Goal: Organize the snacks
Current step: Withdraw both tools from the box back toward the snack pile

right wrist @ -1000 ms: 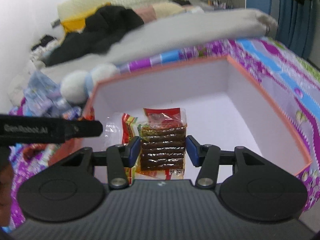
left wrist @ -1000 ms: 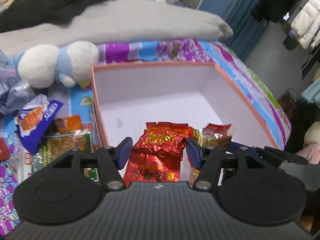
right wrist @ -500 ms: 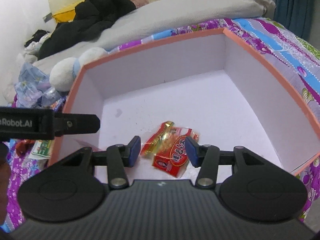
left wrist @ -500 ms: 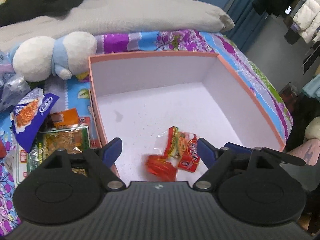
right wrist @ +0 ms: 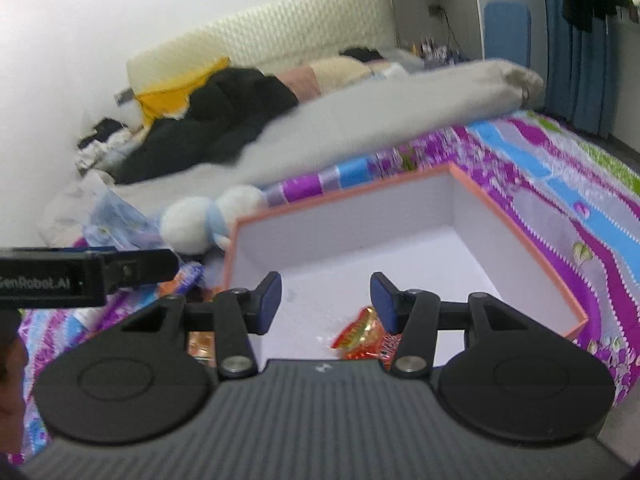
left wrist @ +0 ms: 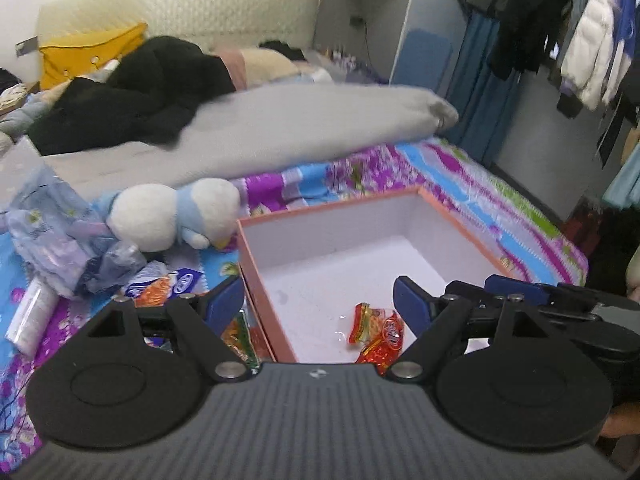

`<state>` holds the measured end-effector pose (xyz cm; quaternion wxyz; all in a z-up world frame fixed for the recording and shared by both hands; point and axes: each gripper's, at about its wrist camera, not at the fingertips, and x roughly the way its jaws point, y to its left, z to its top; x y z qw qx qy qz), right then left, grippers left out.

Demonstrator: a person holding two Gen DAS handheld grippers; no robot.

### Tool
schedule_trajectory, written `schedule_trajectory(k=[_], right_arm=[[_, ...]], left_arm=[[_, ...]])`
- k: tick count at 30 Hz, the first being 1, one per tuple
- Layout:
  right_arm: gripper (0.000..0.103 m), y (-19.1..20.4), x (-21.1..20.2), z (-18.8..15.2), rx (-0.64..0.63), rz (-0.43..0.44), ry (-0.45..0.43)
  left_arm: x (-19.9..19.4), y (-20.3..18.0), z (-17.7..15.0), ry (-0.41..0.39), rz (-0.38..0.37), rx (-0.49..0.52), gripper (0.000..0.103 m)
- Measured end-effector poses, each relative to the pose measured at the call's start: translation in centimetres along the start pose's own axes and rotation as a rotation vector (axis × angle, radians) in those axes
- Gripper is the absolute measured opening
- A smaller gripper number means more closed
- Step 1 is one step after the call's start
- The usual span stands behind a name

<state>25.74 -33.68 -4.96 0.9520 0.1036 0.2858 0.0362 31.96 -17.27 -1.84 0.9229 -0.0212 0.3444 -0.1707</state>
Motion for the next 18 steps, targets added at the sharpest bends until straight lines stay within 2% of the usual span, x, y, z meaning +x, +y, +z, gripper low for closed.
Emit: schedule_trajectory(k=[8,13,18], right_arm=[[0.053,3.5,-5.2,0.0,-0.029,0.052,-0.099],[0.053,5.8,-7.5,-1.2,-0.042,0.068,-0.145],[0.053,7.8,-8.9,-3.2,-0.041,0.119,-0.156]], left_arm=[[-8.3,2.2,-1.5,-0.109,0.039,-0.033,0.085],[-12.2,3.6,-3.3,-0.144,0.062,-0.038,0.085],[-15.3,4.5,-6.1,-0.168,0.140,-0.011,0.085]])
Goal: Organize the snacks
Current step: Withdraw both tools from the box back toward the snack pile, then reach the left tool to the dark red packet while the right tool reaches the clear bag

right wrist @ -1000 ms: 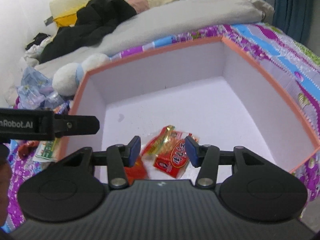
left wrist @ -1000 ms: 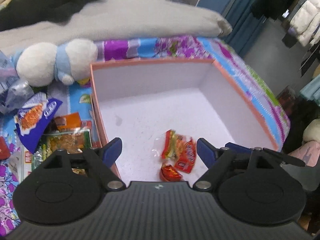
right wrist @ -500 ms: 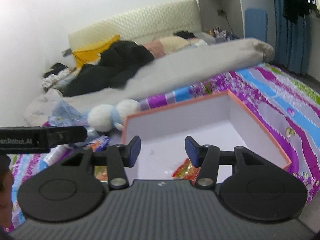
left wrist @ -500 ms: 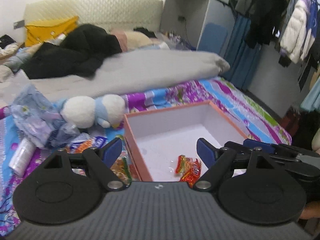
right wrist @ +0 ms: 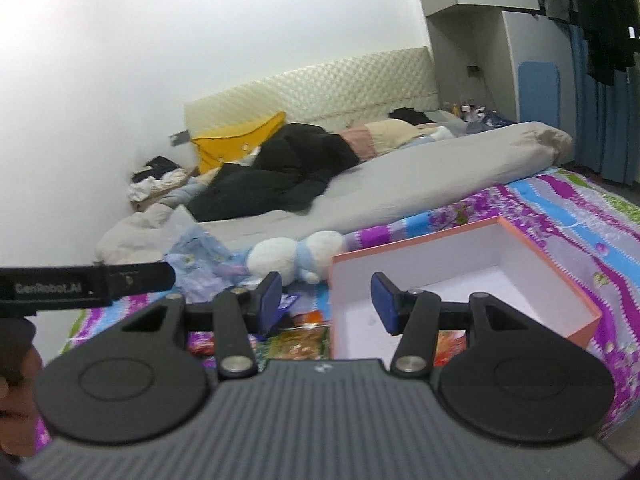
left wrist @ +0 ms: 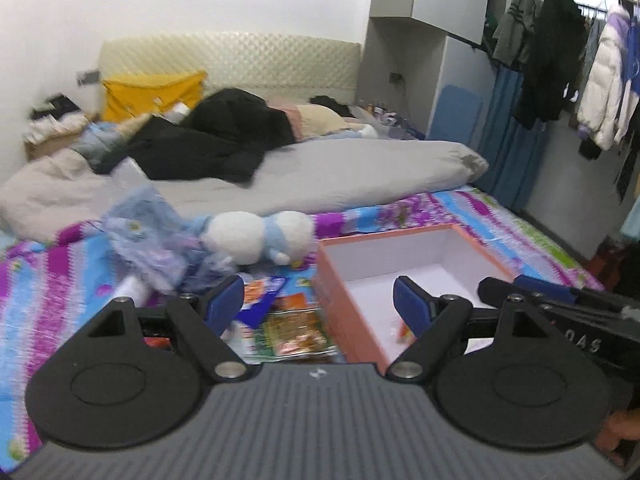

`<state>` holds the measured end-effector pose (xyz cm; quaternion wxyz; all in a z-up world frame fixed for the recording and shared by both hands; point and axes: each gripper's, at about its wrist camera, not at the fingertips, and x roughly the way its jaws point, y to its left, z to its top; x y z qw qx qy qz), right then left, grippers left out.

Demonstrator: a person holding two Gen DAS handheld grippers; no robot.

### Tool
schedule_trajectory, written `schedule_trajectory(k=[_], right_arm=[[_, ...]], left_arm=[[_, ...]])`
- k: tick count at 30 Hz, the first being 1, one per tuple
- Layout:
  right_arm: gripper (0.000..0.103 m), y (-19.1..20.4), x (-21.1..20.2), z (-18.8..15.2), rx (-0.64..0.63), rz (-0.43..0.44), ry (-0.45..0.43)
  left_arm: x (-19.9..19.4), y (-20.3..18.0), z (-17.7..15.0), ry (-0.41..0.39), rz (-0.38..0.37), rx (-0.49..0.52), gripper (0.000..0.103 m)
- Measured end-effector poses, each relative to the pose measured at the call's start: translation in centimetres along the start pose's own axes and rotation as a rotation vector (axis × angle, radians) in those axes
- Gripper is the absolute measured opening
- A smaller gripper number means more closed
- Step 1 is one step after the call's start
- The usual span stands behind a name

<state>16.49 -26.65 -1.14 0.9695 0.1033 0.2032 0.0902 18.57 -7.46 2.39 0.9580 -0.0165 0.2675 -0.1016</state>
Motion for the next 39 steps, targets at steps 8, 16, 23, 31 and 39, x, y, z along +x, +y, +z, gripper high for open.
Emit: schedule_trajectory(k=[8,16,23,31,39], right_arm=[[0.053,3.2,-2.4,-2.8,-0.026,0.037,-0.006],[0.053,5.5,-3.1,-6.0,-0.051,0.082,0.043],[0.053,6.5,-4.0,-8.8,-0.069,0.119,0.088],[0.053,7.8,-3.4,-11.1,-0.112,0.140,0.135],[0.053,9.0,-1.8,-13.6,-0.143,0.140,0.200]], left_arm=[[-4.2,2.8,-3.6,-0.019,0.048,-0.051,0.085],[-6.5,4.5,-7.9,-0.011,0.073,-0.097,0.085],[-7.8,5.7,-11.4,0.009,0.099,-0.172,0.085],[-7.5,6.6,-14.9,0.037,0.113,-0.200,0.085],[-6.0,9.0,-17.8,0.092,0.132,-0.257,0.085]])
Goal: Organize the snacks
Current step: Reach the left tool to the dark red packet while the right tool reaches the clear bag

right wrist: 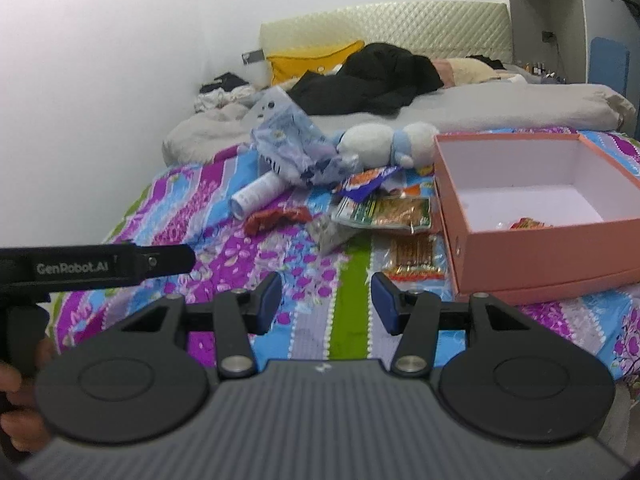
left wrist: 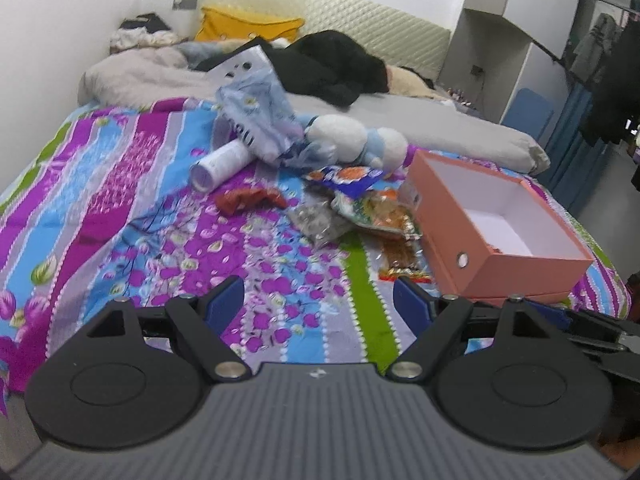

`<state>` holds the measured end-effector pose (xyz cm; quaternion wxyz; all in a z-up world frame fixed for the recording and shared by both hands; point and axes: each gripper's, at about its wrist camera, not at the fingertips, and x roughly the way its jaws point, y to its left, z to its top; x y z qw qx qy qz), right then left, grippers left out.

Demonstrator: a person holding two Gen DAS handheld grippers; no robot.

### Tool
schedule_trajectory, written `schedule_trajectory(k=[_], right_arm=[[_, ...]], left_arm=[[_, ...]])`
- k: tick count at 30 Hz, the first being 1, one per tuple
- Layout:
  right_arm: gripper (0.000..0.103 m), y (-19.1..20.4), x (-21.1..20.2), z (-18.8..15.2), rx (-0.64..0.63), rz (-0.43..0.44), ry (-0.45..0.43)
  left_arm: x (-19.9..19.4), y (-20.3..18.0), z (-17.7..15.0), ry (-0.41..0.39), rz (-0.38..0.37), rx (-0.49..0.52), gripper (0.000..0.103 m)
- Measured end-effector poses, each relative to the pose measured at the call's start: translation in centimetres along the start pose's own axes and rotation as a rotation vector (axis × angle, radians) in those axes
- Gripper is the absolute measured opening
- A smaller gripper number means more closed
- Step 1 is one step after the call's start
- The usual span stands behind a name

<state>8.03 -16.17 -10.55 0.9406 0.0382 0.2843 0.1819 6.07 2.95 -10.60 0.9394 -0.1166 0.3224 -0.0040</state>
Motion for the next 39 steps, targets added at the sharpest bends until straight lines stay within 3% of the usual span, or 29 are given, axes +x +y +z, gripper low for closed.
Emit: schedule_trajectory(k=[7,10,17,24,36,39], right_arm=[[0.055,-0.1,4.2,-1.3,-0.012,0.011,0.083],[0.073,-0.4,6.3,-1.3,-0.022,0.009,0.091],[0.072,-1.5,12.1,-0.5,-0.028,0.018,0.105],[0.072,-1.4,18.2,0.1,-0.030,0.037,0.122],[0.072,-1.9,26.3,1.1,0.005,0.034,0.148],[0.072,-1.6,27.5,1.3,-0.047,-0.018,0.117]], left_arm=[[4.5,3.2,-0.3,0.061,0.020,-0.040,0.085],[7.3,4.3,-0.3,0.088,0.031,-0.045,0.085],[14.5,6.3,1.0,0.127,0.033,-0.009,0.085],[19.9,8.1,4.2,0.112,0.044,0.061,0.085],[28.0,8.8,8.1,0.138,0.020,0.262,0.085],[29.9,8.6,8.4,0.138,0.016,0.313,0.085]])
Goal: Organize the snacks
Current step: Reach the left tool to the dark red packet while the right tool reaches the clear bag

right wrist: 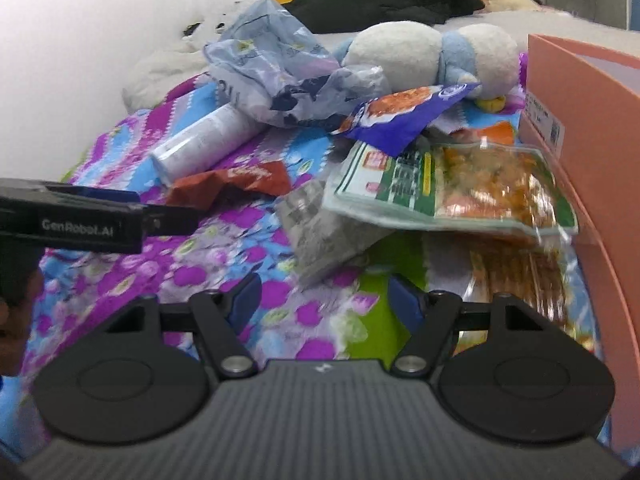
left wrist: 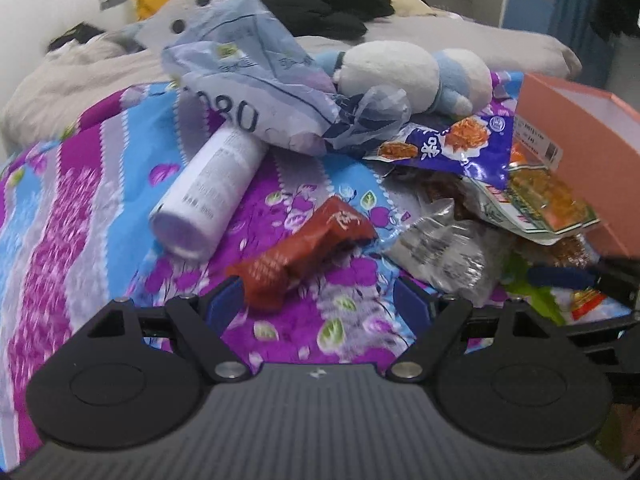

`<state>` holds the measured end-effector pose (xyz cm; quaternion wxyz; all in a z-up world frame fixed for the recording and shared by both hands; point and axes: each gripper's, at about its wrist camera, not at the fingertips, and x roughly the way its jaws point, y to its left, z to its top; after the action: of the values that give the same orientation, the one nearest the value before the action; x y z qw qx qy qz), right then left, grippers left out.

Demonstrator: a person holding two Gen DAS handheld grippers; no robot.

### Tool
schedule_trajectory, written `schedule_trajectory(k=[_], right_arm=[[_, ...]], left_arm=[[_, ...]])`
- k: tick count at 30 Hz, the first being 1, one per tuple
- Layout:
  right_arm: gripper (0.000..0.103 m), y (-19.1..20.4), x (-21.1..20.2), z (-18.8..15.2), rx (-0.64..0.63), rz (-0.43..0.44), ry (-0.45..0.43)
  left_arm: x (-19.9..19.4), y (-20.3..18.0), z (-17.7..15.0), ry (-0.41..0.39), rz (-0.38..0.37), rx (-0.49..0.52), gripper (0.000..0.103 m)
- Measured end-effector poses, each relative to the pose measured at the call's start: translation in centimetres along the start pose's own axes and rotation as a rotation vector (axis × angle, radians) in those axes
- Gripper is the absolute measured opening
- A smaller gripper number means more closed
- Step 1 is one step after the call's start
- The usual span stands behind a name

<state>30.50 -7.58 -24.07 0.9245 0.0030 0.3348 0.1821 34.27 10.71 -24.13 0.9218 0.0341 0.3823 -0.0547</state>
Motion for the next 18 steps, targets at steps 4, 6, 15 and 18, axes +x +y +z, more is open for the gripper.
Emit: schedule_trajectory(k=[4,6,15,18], right_arm=[[0.072,-0.3,1.8,0.4,0.009,-0.022,0.011],[0.072,-0.5,2.5,0.5,0.016,-0.012,0.014],[0.074,-0.3,4.5,1.4,0.001,-0.002,0.006],[0.073,-0.1,4.7,1.7,-0.007,-0.005,0.000]], left_arm=[[2.1,0.5,0.6,0.004,0.017,0.038,0.085],[2.9,0.8,0.8,0.006,0.014,0.040,0.085],[5.9,1.4,1.0,0.018,0.013,0.087,0.085],[6.6,1.5,1.2,0.024,0.010,0.092,0.085]])
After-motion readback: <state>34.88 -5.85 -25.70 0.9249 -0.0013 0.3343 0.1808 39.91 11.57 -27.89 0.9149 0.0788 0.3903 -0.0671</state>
